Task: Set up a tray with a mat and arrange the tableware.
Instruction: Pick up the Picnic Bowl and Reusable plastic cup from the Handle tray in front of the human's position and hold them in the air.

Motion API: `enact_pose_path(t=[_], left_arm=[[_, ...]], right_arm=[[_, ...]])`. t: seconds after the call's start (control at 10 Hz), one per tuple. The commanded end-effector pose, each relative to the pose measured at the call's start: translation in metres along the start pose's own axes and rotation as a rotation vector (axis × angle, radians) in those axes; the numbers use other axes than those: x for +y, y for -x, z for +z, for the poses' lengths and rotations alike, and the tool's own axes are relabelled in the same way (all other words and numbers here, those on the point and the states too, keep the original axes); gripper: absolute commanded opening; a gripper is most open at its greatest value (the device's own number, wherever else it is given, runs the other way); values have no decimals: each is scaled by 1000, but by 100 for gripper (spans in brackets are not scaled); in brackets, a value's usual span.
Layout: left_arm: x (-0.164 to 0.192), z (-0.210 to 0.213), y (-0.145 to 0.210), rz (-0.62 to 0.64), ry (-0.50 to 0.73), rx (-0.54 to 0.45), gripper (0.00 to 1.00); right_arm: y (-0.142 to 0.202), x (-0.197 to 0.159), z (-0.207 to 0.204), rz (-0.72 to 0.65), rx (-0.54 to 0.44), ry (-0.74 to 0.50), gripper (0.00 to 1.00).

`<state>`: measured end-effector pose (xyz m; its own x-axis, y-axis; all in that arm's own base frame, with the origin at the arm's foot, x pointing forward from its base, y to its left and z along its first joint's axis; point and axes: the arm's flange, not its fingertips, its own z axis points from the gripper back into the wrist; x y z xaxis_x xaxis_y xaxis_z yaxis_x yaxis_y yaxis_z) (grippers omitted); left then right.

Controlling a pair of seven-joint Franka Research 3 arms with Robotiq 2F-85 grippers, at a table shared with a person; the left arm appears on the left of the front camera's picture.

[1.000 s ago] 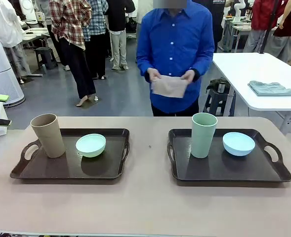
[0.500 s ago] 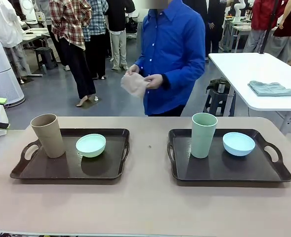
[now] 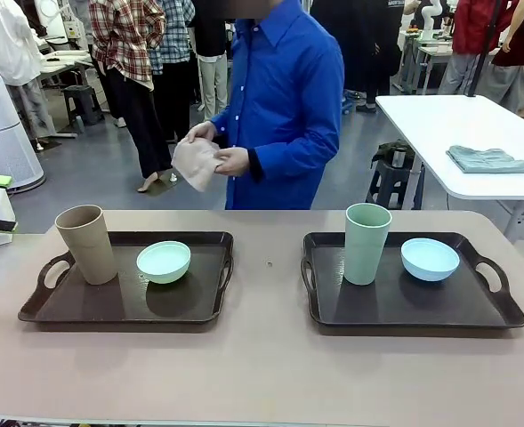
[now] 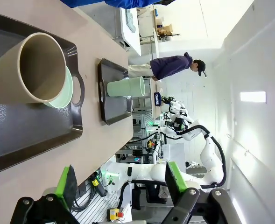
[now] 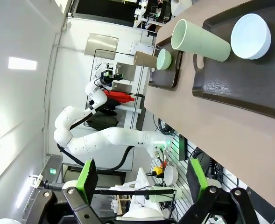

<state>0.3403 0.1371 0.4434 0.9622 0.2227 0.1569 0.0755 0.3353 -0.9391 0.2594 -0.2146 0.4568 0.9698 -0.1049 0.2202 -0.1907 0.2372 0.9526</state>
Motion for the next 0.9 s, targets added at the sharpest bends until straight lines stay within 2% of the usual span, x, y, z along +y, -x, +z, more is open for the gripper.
enact_pose_path(t=[0.0,0.8], left_arm=[[-1,4,-1,-12,21,-5,100],[-1,4,-1,-12,21,-5,100]], right_arm=[[0,-2,-1,19,-12,-26,100],[0,-2,-1,19,-12,-26,100]])
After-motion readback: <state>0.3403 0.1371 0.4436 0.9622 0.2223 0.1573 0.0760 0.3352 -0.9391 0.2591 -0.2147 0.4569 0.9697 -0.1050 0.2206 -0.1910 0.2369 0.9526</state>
